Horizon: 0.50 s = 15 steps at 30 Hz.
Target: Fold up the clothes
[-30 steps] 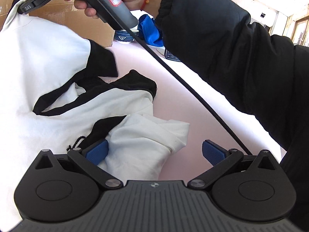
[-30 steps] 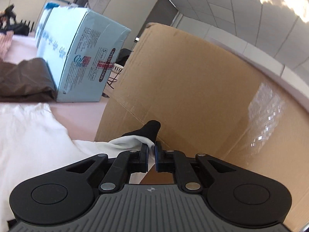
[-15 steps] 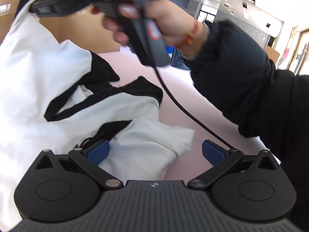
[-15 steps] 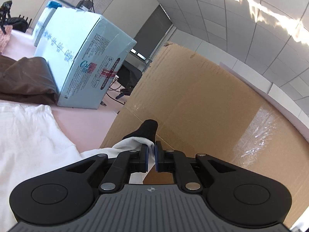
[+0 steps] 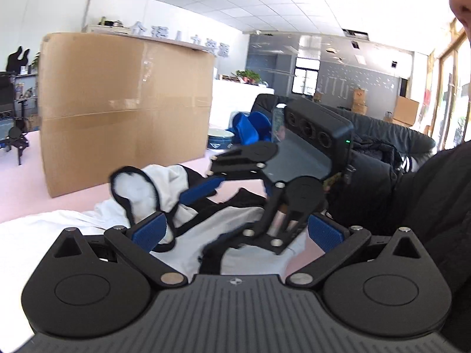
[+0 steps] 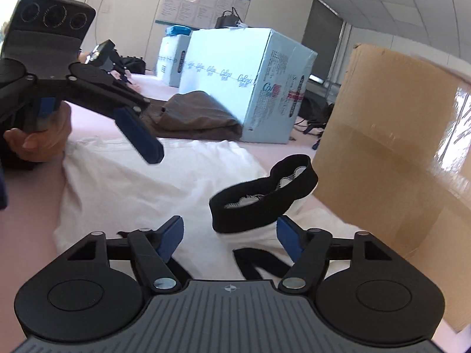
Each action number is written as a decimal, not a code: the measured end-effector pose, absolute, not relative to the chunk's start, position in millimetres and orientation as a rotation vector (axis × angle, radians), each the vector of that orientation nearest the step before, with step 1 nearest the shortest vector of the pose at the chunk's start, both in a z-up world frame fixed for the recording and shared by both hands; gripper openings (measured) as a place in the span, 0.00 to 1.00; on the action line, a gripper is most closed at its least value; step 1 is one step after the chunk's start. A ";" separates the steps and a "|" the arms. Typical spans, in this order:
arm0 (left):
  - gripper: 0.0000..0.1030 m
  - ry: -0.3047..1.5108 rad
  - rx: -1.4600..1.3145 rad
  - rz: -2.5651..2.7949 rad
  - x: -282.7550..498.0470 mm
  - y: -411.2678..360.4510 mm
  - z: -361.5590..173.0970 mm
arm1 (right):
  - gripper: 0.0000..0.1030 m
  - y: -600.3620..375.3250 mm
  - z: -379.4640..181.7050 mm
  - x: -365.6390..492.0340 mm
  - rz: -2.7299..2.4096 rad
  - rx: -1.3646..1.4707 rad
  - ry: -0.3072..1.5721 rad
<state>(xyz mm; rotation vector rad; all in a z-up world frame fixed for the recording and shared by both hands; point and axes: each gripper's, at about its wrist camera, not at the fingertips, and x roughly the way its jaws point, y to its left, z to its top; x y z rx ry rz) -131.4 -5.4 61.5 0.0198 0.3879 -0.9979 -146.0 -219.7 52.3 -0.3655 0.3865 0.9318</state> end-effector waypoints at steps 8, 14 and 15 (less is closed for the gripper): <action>1.00 0.574 0.153 -0.842 -72.3 -46.6 59.8 | 0.51 -235.9 91.3 -121.0 0.543 -0.153 0.318; 1.00 0.618 0.287 -0.798 -63.6 -69.8 39.9 | 0.35 -210.6 94.1 -94.8 0.601 -0.163 0.429; 1.00 0.620 0.286 -0.787 -62.4 -67.9 39.5 | 0.35 -202.9 93.6 -97.0 0.631 -0.197 0.433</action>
